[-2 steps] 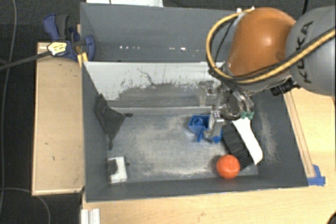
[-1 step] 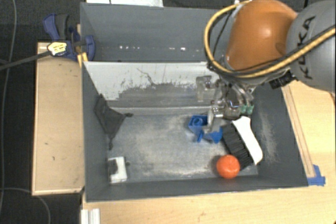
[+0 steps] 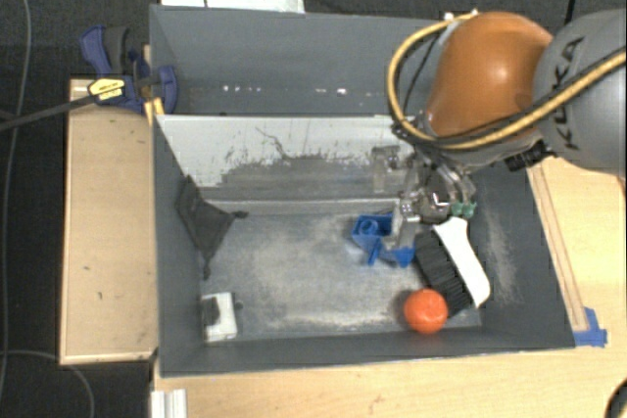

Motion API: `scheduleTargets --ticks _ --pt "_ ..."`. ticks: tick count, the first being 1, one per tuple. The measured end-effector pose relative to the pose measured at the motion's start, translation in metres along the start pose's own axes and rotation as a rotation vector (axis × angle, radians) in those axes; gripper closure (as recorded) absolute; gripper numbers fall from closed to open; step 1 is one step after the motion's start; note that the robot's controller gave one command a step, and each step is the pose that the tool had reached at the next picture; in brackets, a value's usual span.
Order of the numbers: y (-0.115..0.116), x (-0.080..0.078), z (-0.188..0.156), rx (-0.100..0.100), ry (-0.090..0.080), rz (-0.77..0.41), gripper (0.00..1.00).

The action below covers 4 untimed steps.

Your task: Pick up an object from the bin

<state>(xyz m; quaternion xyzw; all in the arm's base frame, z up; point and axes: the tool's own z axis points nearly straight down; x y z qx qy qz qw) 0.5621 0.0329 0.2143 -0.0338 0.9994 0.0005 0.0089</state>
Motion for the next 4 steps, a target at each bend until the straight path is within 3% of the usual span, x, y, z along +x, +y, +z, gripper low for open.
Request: scheduleTargets --ticks 1,2,3,4 --pt "-0.024 0.010 0.064 -0.001 0.012 0.002 0.00" --pt "-0.032 0.008 0.096 0.000 0.004 -0.080 0.00" --pt "-0.044 0.007 0.122 -0.002 0.006 -0.004 0.00" --pt "-0.052 -0.007 0.131 -0.001 -0.001 -0.007 1.00"
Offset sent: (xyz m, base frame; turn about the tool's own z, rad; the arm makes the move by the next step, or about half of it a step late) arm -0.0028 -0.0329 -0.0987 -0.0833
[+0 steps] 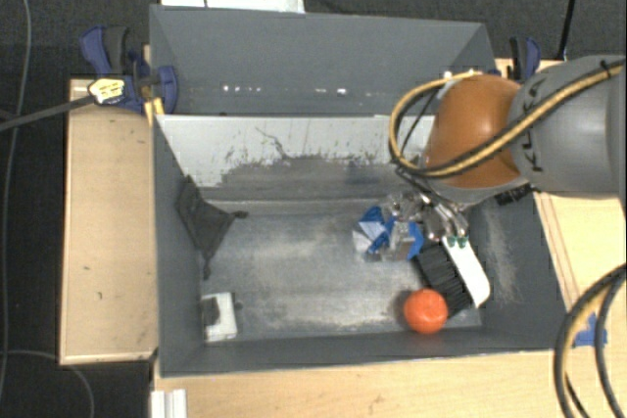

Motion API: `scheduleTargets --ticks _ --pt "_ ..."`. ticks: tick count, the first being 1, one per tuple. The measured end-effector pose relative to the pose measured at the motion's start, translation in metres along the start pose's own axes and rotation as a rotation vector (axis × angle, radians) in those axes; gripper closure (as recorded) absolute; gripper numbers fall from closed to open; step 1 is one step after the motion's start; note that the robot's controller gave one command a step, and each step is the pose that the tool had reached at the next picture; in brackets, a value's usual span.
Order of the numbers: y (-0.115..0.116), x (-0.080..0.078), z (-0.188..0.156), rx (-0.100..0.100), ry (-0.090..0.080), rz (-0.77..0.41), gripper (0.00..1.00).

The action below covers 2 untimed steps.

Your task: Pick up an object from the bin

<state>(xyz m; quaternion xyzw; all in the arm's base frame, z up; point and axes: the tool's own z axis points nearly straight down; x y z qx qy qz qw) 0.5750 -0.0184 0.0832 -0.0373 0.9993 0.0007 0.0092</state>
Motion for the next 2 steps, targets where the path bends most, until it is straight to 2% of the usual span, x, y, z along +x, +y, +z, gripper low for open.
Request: scheduleTargets --ticks 1,2 --pt "0.000 0.000 0.000 0.000 0.000 0.000 1.00" --pt "-0.007 0.007 -0.094 0.000 -0.002 -0.012 1.00"
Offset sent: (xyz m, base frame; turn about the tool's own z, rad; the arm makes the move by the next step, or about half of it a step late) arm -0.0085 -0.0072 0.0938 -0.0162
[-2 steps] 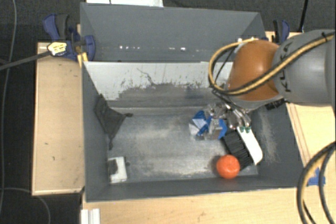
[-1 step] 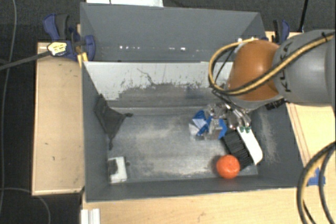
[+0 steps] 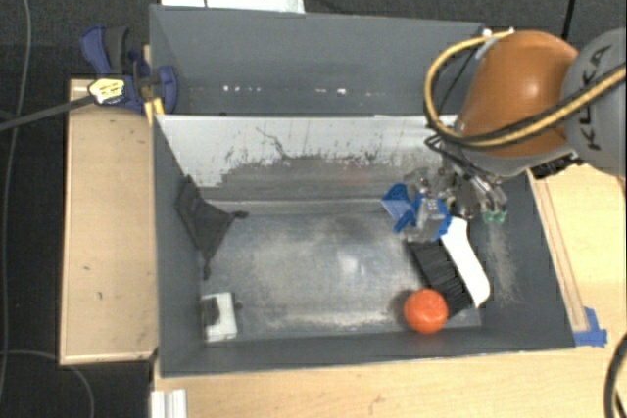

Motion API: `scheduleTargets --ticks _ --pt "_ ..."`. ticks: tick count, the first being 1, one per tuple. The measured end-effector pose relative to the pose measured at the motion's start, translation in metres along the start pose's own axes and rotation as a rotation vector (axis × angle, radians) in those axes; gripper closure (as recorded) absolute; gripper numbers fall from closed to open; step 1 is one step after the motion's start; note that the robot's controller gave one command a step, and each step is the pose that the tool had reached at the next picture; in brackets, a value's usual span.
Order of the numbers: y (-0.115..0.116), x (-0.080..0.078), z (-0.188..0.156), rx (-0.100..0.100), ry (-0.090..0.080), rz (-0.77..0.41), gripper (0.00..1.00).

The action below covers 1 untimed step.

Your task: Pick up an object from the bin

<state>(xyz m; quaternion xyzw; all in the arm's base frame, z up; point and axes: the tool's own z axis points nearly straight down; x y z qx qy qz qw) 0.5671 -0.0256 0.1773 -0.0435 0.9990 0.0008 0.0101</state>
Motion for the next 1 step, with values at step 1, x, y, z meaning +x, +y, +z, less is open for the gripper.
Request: scheduleTargets --ticks 1 --pt "0.0000 0.0000 0.0000 0.000 0.000 0.000 1.00"
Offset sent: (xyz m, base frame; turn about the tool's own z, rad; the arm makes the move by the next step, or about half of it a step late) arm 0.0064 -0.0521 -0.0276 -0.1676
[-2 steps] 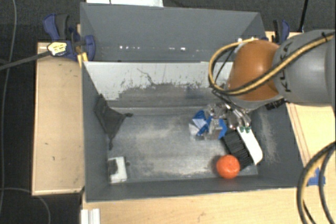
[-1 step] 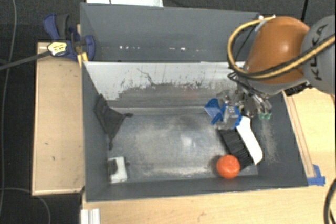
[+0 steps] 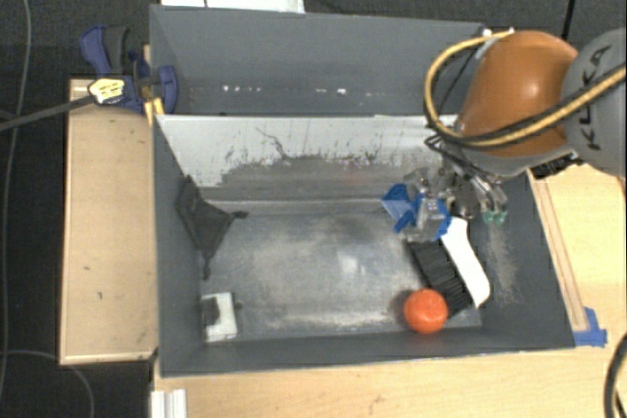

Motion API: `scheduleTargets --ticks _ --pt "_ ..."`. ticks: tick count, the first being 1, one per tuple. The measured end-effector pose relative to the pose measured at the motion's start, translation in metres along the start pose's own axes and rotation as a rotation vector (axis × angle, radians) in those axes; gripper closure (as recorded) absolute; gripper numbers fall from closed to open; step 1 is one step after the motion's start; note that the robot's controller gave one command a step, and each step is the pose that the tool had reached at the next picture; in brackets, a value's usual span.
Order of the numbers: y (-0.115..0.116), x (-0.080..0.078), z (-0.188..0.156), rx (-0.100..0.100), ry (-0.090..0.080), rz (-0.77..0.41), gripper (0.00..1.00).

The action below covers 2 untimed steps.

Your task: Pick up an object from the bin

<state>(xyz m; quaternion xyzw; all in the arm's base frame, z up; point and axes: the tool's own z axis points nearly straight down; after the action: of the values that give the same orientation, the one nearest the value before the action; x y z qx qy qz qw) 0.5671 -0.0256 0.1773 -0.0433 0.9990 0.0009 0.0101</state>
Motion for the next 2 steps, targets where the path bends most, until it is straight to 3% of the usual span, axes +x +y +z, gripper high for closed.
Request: scheduleTargets --ticks 1,2 --pt "-0.0527 -0.0016 0.0273 0.000 0.000 -0.165 1.00" --pt "-0.0526 -0.0017 0.0273 -0.001 0.000 -0.165 1.00"
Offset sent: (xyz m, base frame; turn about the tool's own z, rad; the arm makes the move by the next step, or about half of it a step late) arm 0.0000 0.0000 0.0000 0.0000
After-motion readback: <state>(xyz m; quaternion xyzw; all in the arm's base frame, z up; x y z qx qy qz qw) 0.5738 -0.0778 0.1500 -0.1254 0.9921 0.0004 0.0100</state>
